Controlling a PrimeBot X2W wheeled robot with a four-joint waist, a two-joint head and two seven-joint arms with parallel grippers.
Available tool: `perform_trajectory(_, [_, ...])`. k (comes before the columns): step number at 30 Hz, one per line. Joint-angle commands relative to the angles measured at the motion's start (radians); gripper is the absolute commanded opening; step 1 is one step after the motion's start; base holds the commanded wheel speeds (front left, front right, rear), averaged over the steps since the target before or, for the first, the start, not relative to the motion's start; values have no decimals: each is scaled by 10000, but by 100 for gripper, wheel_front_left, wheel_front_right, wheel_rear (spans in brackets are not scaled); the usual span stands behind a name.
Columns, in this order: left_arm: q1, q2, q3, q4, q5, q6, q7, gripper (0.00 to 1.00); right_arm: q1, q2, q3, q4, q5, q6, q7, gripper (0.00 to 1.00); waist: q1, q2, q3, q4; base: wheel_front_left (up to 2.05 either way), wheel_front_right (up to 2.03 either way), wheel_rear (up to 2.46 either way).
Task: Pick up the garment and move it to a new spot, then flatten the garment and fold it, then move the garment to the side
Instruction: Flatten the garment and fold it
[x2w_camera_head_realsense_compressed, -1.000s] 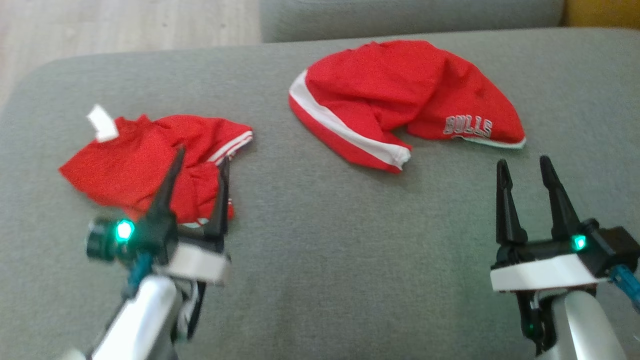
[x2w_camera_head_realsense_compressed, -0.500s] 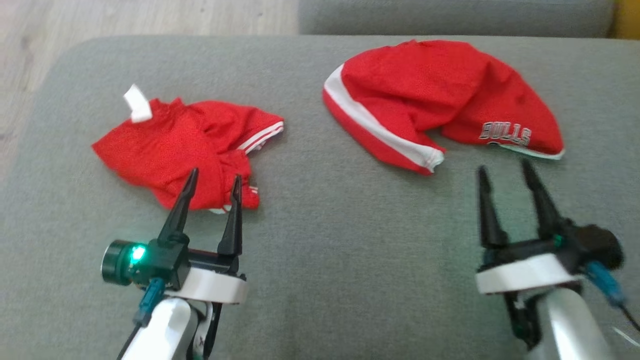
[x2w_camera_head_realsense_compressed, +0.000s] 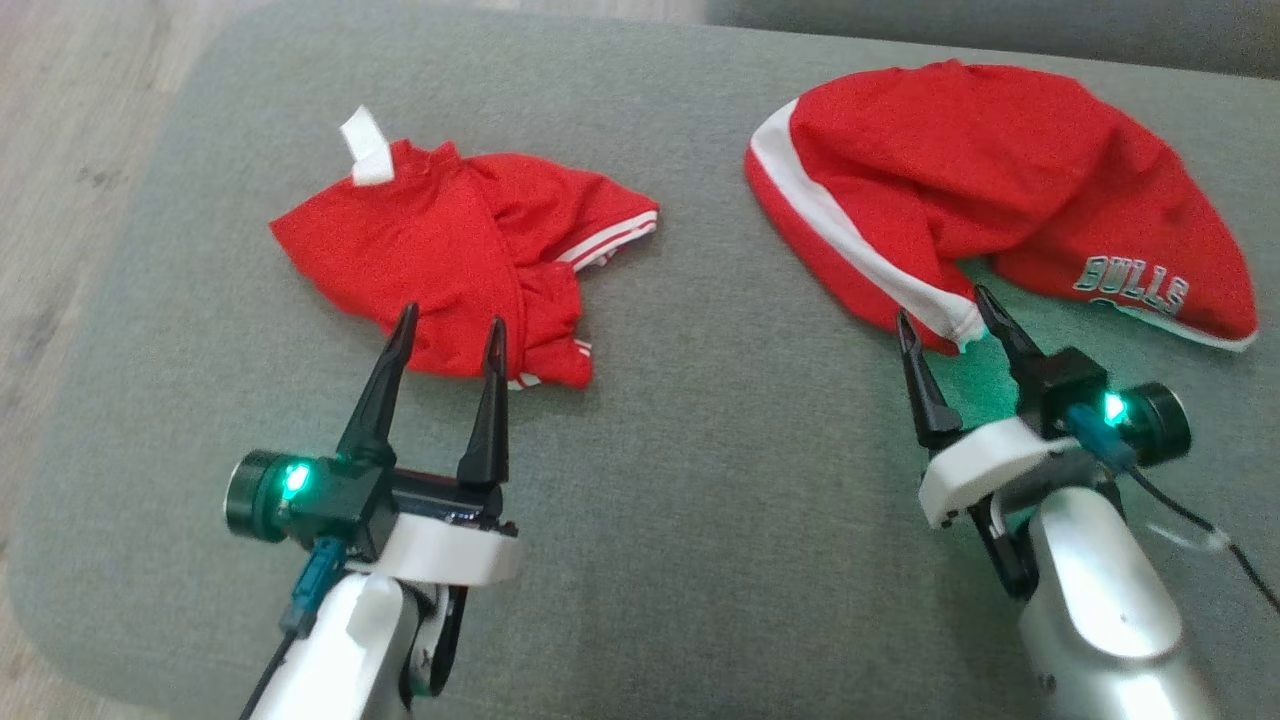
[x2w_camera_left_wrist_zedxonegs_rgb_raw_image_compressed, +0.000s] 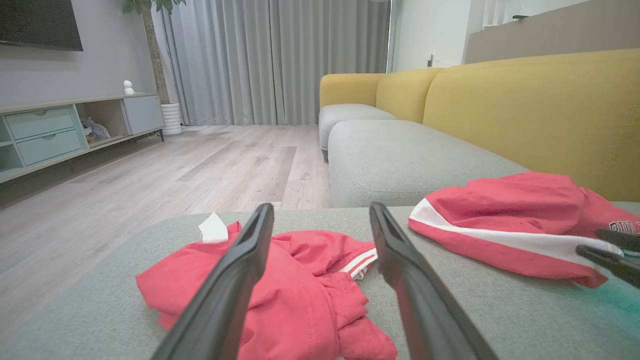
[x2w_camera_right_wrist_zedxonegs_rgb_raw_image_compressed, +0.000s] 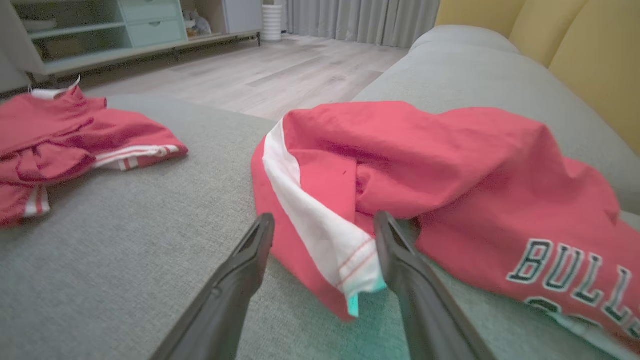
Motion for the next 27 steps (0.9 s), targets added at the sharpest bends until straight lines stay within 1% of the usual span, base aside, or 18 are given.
perform_trajectory(1, [-375, 6, 468, -440, 139, -80, -64, 100, -480, -14, 116, -24, -398, -7, 76, 100, -1, 0, 139, 180, 0, 0, 0])
perform_trajectory(5, [-349, -177, 644, -562, 335, -285, -64, 100, -968, -14, -135, 827, -866, -7, 221, 100, -1, 0, 219, 348, 0, 0, 0])
perform_trajectory(6, [-337, -215, 693, -575, 384, -323, -64, 100, -1065, -14, -104, 1037, -905, -7, 261, 96, -1, 0, 231, 359, 0, 0, 0])
perform_trajectory(7, [-321, -246, 743, -579, 434, -358, -64, 100, -1157, -14, -85, 1218, -996, -7, 299, 27, -1, 0, 231, 356, 0, 0, 0])
perform_trajectory(8, [-298, -269, 797, -574, 482, -388, -64, 100, -1227, -14, -54, 1362, -1060, -7, 291, 0, -1, 0, 220, 329, 0, 0, 0])
perform_trajectory(12, [-190, -329, 1012, -513, 643, -505, -64, 100, -1279, -14, 37, 1614, -1080, -7, 45, 0, -1, 0, 80, 43, 0, 0, 0])
perform_trajectory(17, [-40, -412, 1237, -468, 804, -637, -64, 100, -699, -14, -423, 1157, -1280, -7, -45, 0, -1, 0, -291, -529, 0, 0, 0])
perform_trajectory(22, [167, -485, 1377, -436, 943, -743, -64, 100, 438, -53, -1347, -129, -1274, -7, 531, 0, -1, 0, -643, -1152, 0, 0, 0])
perform_trajectory(27, [308, -533, 1489, -401, 1059, -837, -64, 100, 1532, -464, -2242, -1905, -1494, -7, 1457, 0, -1, 0, -801, -1617, 0, 0, 0])
